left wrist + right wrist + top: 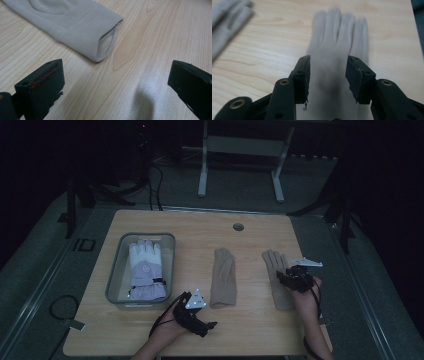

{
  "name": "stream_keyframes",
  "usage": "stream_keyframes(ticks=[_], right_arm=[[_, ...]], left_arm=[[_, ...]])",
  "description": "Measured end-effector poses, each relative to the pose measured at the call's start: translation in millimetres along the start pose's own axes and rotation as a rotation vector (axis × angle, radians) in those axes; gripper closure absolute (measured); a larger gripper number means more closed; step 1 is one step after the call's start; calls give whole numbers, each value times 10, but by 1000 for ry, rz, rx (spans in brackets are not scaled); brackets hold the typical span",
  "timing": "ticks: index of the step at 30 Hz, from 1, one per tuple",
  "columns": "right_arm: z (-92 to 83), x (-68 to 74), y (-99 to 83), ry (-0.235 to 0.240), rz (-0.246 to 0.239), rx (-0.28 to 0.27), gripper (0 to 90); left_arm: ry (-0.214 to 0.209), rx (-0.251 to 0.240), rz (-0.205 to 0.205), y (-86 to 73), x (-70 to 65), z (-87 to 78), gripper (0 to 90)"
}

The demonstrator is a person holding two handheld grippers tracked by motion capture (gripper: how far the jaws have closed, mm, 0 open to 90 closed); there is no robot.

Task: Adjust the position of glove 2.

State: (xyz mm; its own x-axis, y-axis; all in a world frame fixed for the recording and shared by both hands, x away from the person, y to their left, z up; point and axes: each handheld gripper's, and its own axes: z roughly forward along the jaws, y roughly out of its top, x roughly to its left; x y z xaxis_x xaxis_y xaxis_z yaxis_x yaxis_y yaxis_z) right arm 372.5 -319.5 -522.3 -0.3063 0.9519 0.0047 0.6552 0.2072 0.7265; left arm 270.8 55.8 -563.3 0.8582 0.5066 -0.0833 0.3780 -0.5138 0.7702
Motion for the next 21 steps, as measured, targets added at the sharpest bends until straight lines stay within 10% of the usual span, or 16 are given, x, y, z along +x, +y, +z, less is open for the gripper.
stream_keyframes(ticks=[5,14,21], right_arm=[[-67,-127,95,115,-164,-56,576],[99,-279,-14,154,-184,15,466],[212,-344,-192,162,-160,14,614]], left_arm=[[-4,0,5,-1,1,1,7],[-1,0,2,-2,2,7,8],[-1,4,8,-3,-1,12,8]])
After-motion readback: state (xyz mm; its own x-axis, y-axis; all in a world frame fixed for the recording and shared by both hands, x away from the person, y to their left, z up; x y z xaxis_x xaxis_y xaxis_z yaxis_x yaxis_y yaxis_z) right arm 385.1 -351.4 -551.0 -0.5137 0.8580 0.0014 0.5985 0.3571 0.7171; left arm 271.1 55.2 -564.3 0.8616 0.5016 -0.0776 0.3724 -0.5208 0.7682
